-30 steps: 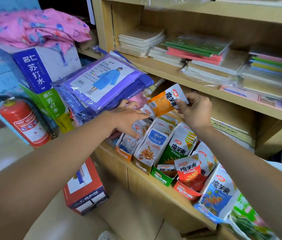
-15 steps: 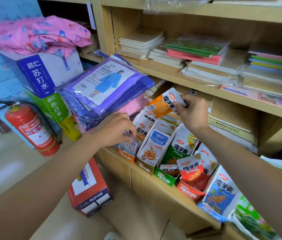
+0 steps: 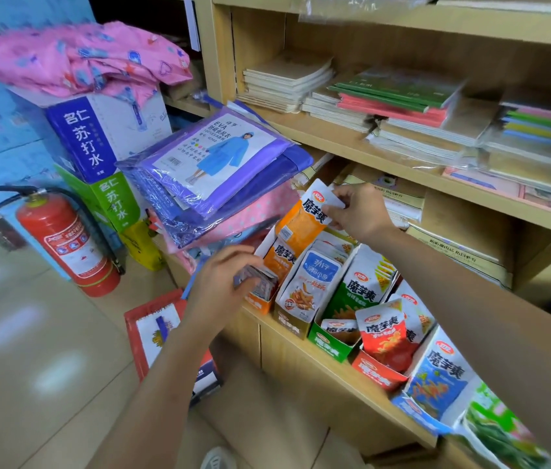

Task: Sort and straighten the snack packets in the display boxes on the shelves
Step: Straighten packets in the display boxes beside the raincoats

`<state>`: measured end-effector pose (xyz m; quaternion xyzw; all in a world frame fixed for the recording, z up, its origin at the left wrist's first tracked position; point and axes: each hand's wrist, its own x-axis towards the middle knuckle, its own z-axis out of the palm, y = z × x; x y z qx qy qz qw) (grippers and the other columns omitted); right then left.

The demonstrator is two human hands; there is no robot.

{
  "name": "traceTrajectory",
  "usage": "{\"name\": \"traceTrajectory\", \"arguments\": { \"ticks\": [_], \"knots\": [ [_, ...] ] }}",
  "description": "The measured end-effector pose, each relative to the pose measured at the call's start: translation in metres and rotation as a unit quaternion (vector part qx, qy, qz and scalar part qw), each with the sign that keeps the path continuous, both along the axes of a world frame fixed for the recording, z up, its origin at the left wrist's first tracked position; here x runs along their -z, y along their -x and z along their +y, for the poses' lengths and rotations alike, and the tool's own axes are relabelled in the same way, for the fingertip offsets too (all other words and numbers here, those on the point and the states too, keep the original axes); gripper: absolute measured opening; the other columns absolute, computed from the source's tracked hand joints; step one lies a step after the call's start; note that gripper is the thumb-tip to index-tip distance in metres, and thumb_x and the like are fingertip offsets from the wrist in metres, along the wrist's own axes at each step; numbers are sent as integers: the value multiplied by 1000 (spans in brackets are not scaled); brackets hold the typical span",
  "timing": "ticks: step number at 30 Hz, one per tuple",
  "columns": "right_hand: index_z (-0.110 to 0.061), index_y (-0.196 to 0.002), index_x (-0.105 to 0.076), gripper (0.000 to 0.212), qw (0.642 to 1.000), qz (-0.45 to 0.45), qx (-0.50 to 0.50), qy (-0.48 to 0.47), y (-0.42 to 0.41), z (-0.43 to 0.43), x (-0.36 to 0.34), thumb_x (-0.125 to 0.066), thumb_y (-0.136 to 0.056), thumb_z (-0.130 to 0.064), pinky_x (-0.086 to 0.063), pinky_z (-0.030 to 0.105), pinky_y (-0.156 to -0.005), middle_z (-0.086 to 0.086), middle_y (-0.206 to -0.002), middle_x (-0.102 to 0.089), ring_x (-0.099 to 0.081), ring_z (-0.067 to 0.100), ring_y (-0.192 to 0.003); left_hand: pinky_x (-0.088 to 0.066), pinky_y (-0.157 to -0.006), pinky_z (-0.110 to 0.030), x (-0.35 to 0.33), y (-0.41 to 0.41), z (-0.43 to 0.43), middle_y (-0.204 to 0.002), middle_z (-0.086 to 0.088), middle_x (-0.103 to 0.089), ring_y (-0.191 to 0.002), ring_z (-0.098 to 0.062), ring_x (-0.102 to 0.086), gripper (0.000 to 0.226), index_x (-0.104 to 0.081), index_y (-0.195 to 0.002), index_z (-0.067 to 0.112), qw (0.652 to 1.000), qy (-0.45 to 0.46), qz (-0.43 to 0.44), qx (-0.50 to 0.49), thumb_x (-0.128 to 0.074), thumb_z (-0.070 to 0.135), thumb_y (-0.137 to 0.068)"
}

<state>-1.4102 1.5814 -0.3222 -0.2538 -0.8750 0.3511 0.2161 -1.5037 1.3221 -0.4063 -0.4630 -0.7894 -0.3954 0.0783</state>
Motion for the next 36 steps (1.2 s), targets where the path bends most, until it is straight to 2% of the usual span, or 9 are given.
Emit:
{"name": "traceTrajectory", "arguments": {
  "ticks": [5,8,10,13,17,23,26,33,36],
  "knots": [
    [-16,-105,-76,21,990,-59,-19,-127,17,-15,14,-78,-84,-21,-42,27,-67,1,-84,-68,-59,19,-77,-58,-81,-38,1,6,-4,-115,16,-64,-90,0,-62,37,-75,-108,28,996,-34,-73,35,-87,32,-73],
    [-16,-110,-75,24,974,-123,-100,-163,14,-32,26,-77,-86,-20,-48,29,-73,1,-84,-66,-60,18,-78,-60,-80,-37,2,4,-2,-117,16,-62,-100,-7,-64,51,-70,-107,30,993,-50,-100,27,-92,45,-63],
    [-14,-112,-73,25,976,-100,-93,-173,8,-38,30,-74,-88,-19,-50,30,-74,3,-94,-68,-59,19,-76,-60,-79,-37,4,0,1,-119,16,-59,-105,-8,-63,60,-65,-106,34,995,-36,-94,5,-91,56,-57],
    [-18,-121,-70,35,992,2,-47,-114,-15,-50,30,-73,-87,-11,-47,17,-70,-5,-103,-63,-58,10,-72,-58,-79,-40,4,-5,5,-111,18,-58,-99,-7,-62,58,-56,-102,38,994,-10,-107,-23,-82,67,-59],
    [-16,-121,-70,40,994,-37,-99,-30,-44,-84,42,-71,-85,-1,-58,31,-77,0,-109,-68,-66,10,-82,-57,-74,-37,0,-7,7,-100,14,-61,-91,-5,-63,38,-61,-93,35,995,-34,-87,-15,-83,55,-69],
    [-18,-121,-70,38,989,-48,-137,27,-32,-98,57,-79,-84,-14,-55,19,-77,-4,-107,-71,-68,6,-81,-60,-78,-35,-4,-5,-3,-104,-5,-62,-93,-16,-67,29,-70,-93,17,970,-143,-195,16,-90,18,-72],
    [-14,-111,-75,24,992,0,-124,32,-20,-98,58,-76,-87,-15,-53,18,-81,-4,-96,-73,-68,5,-83,-55,-78,-19,-10,-5,-7,-111,-17,-59,-92,-4,-67,32,-69,-102,3,953,-179,-243,14,-85,-2,-74],
    [-8,-101,-77,14,989,15,-145,37,-2,-87,51,-68,-91,-3,-58,30,-86,-1,-92,-75,-71,10,-85,-53,-77,-16,-8,2,-10,-113,-14,-60,-95,-8,-66,33,-69,-104,8,946,-178,-272,12,-85,1,-75],
    [-11,-108,-74,26,972,-5,-214,99,-3,-87,43,-69,-87,4,-53,19,-84,-4,-100,-73,-69,1,-90,-53,-79,-17,-8,2,-11,-116,-13,-60,-99,-9,-67,36,-69,-106,11,941,-183,-283,23,-85,2,-75]
  ]
}}
